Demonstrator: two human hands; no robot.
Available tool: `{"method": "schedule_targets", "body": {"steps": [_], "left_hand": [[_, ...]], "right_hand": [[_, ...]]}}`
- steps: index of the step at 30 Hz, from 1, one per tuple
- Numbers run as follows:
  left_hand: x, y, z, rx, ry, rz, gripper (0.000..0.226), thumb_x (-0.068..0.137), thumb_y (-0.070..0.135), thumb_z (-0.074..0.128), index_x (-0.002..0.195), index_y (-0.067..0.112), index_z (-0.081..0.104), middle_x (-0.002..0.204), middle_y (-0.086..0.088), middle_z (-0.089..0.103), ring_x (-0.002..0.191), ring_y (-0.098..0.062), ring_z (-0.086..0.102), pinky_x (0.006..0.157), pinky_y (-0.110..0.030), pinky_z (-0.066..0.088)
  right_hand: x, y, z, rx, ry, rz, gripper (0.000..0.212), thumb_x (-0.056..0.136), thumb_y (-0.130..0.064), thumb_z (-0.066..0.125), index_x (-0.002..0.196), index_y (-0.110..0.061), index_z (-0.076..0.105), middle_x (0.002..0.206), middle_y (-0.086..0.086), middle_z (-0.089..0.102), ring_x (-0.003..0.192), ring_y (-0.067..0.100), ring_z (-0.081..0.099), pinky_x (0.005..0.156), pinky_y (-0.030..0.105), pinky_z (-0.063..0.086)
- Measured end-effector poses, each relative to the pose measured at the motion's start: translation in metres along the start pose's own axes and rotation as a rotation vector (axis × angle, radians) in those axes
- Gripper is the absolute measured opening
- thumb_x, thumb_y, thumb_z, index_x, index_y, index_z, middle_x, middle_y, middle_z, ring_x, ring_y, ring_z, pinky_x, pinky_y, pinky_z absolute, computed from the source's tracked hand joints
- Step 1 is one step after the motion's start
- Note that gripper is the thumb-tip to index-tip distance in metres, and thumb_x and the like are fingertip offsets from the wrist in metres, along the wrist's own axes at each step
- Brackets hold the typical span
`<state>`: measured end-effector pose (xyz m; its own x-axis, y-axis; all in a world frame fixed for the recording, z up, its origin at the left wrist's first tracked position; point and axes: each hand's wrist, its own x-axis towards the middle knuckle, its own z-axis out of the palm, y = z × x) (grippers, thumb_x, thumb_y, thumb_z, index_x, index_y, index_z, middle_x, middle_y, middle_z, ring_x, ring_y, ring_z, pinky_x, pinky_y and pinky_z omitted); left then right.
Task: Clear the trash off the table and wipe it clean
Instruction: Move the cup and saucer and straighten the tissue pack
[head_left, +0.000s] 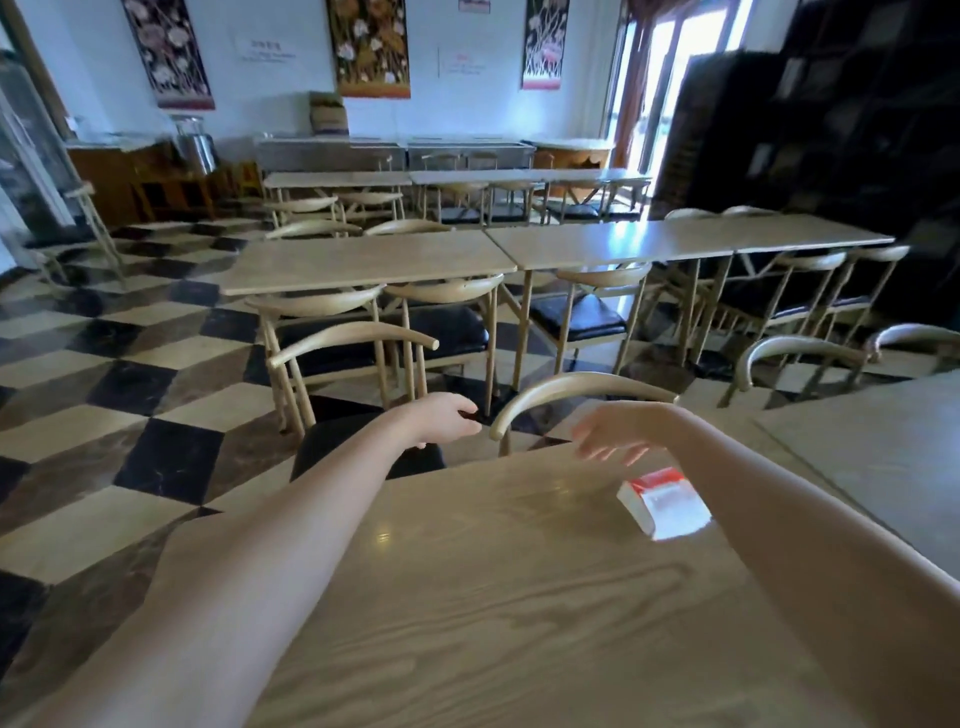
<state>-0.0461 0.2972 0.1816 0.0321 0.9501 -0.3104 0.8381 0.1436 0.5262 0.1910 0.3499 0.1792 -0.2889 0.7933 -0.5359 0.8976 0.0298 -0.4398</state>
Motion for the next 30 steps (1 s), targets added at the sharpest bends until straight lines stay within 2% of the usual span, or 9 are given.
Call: {"method": "schedule_targets", "body": {"steps": [2,4,6,7,11,17,21,25,30], "left_hand": [[0.019,0.028,0.017,-0.022,0.029,0.005,0.059,0.093,0.034,0.049,0.147,0.024,0.026,0.15,-0.007,0.037,0.133,-0.026,0.041,0.106,-0.041,0.039],[0.038,0.053,0.041,-0.053,0.036,-0.003,0.067,0.093,0.036,0.049,0.15,0.026,0.014,0.148,-0.009,0.04,0.128,-0.027,0.046,0.101,-0.036,0.04],[0.06,0.073,0.07,-0.025,0.031,-0.02,0.072,0.093,0.038,0.048,0.151,0.027,0.006,0.144,-0.01,0.043,0.118,-0.028,0.053,0.092,-0.036,0.044],[0.071,0.083,0.084,-0.006,0.019,-0.033,0.074,0.093,0.039,0.047,0.151,0.027,0.003,0.148,-0.011,0.037,0.121,-0.03,0.051,0.093,-0.038,0.044],[0.109,0.114,0.141,0.014,-0.014,-0.074,0.074,0.096,0.04,0.044,0.151,0.025,-0.004,0.159,-0.011,0.007,0.141,-0.033,0.026,0.108,-0.042,0.031],[0.18,0.144,0.231,-0.14,-0.132,-0.109,0.077,0.096,0.034,0.044,0.149,0.025,-0.01,0.16,-0.01,-0.003,0.147,-0.032,0.003,0.116,-0.049,0.018],[0.207,0.151,0.276,-0.219,-0.128,-0.178,0.075,0.096,0.031,0.046,0.151,0.019,-0.003,0.158,-0.012,0.01,0.145,-0.031,0.013,0.117,-0.043,0.02],[0.225,0.15,0.307,-0.404,-0.046,-0.285,0.073,0.091,0.027,0.055,0.148,0.004,0.015,0.149,-0.014,0.036,0.135,-0.031,0.037,0.111,-0.04,0.033],[0.24,0.145,0.334,-0.522,0.163,-0.389,0.028,0.082,0.017,0.062,0.106,0.005,0.053,0.111,-0.014,0.063,0.102,-0.03,0.061,0.085,-0.036,0.05]], "right_hand": [[0.006,0.032,-0.015,0.017,0.021,0.031,0.056,0.09,-0.017,0.06,0.141,-0.013,0.039,0.138,0.009,0.051,0.124,0.025,0.052,0.099,0.041,0.048],[0.015,0.067,-0.027,0.081,0.045,0.066,0.051,0.089,-0.014,0.06,0.137,-0.015,0.042,0.133,0.006,0.053,0.116,0.023,0.056,0.087,0.027,0.053],[0.03,0.107,-0.034,0.226,0.037,0.129,0.022,0.094,-0.013,0.051,0.115,-0.016,0.051,0.114,0.003,0.056,0.095,0.015,0.06,0.079,0.018,0.052],[0.037,0.126,-0.036,0.186,0.062,0.127,0.015,0.096,-0.013,0.047,0.109,-0.009,0.054,0.109,0.005,0.056,0.09,0.016,0.059,0.086,0.022,0.05],[0.064,0.194,-0.04,-0.079,0.2,0.137,0.065,0.088,-0.019,0.063,0.143,-0.008,0.032,0.144,0.014,0.041,0.13,0.029,0.043,0.105,0.032,0.036],[0.107,0.276,-0.024,-0.13,0.244,0.151,0.079,0.085,-0.043,0.061,0.149,-0.021,0.02,0.154,0.009,0.024,0.141,0.034,0.02,0.114,0.048,0.025],[0.141,0.308,-0.009,-0.002,0.211,0.151,0.075,0.087,-0.048,0.056,0.149,-0.024,0.021,0.156,0.006,0.02,0.143,0.035,0.012,0.114,0.048,0.024],[0.169,0.321,0.007,0.125,0.195,0.114,0.066,0.091,-0.047,0.05,0.147,-0.021,0.027,0.152,0.01,0.03,0.14,0.034,0.023,0.112,0.044,0.025],[0.188,0.322,0.023,0.228,0.25,0.075,0.043,0.092,-0.032,0.05,0.131,-0.012,0.05,0.131,0.015,0.054,0.119,0.03,0.05,0.085,0.029,0.038]]}}
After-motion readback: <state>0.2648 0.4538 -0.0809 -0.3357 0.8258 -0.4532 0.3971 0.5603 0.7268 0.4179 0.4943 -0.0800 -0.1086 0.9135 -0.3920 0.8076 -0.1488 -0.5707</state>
